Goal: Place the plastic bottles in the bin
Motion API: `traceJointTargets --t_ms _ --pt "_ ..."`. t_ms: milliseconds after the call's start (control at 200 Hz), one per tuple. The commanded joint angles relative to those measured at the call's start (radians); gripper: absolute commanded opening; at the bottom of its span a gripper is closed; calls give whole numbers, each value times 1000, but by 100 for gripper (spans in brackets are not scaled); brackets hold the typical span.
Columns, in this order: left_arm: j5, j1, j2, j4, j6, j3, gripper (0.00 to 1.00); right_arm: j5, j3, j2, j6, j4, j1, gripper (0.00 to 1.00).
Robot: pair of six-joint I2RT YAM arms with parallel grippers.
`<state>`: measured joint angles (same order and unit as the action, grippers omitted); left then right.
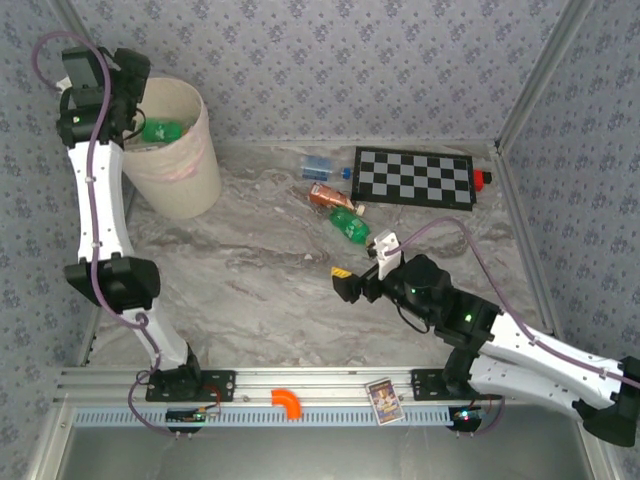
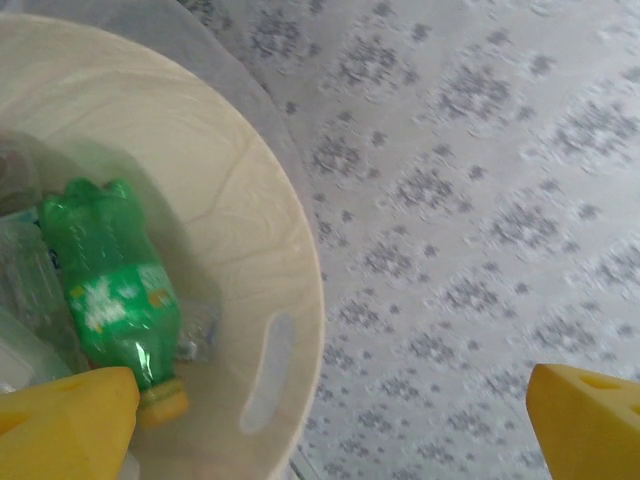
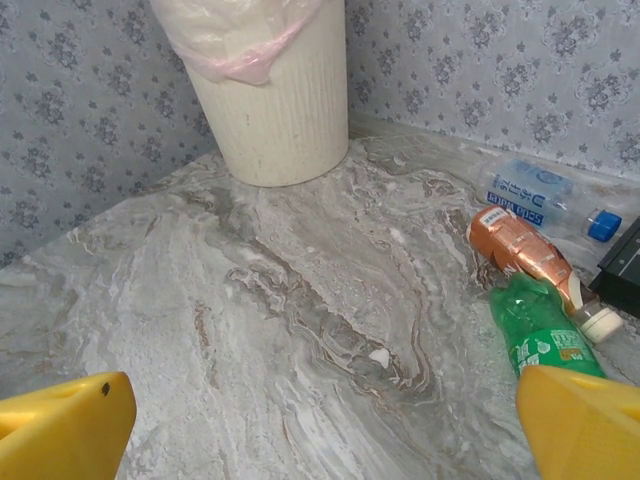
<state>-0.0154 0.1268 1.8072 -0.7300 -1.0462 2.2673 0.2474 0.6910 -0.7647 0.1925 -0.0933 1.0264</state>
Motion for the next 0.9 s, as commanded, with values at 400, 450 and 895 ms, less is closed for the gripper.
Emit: traceJointTargets --t_ms 400,450,895 --pt "72 -266 -537 339 173 -758 100 71 80 -49 48 -91 -28 99" --pt "80 -296 -580 351 190 -823 100 74 80 -59 50 -95 -44 100" --pt "143 -507 -947 403 224 -1331 100 -137 71 -253 131 -89 -365 99"
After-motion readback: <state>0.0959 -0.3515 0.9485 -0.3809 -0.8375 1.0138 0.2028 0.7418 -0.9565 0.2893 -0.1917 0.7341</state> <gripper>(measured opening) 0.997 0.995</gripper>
